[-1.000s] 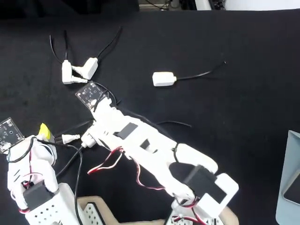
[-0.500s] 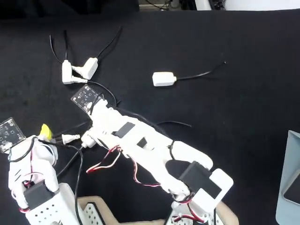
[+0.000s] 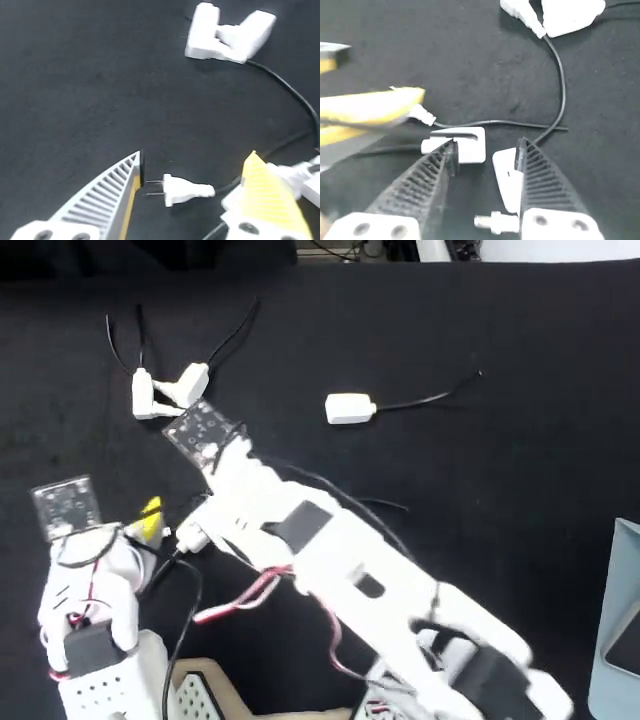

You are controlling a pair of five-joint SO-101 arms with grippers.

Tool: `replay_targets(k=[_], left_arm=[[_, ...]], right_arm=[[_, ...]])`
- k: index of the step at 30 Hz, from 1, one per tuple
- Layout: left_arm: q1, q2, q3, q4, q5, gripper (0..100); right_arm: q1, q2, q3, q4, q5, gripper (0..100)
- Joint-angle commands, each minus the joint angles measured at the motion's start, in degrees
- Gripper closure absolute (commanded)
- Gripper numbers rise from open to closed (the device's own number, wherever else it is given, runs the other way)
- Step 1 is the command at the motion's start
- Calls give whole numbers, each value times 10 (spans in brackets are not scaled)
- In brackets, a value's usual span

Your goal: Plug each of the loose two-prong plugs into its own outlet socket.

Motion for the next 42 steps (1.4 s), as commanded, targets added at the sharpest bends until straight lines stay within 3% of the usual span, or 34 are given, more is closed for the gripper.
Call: replay_targets(k=[1, 7, 12, 22, 37, 42], left_arm=[[47, 1, -2, -8, -29, 680], [108, 2, -7, 22, -79, 678], [139, 2, -2, 25, -113, 678], [160, 26, -8, 27, -178, 678], [194, 420, -221, 22, -181, 673], [193, 576, -270, -18, -181, 655]], right_arm=[[13, -115, -14, 86, -5, 825], [125, -218, 14, 185, -8, 822], [203, -233, 87, 142, -7, 822], [252, -233, 188, 26, -4, 822], [253, -233, 196, 19, -4, 822], [253, -233, 197, 19, -4, 822]])
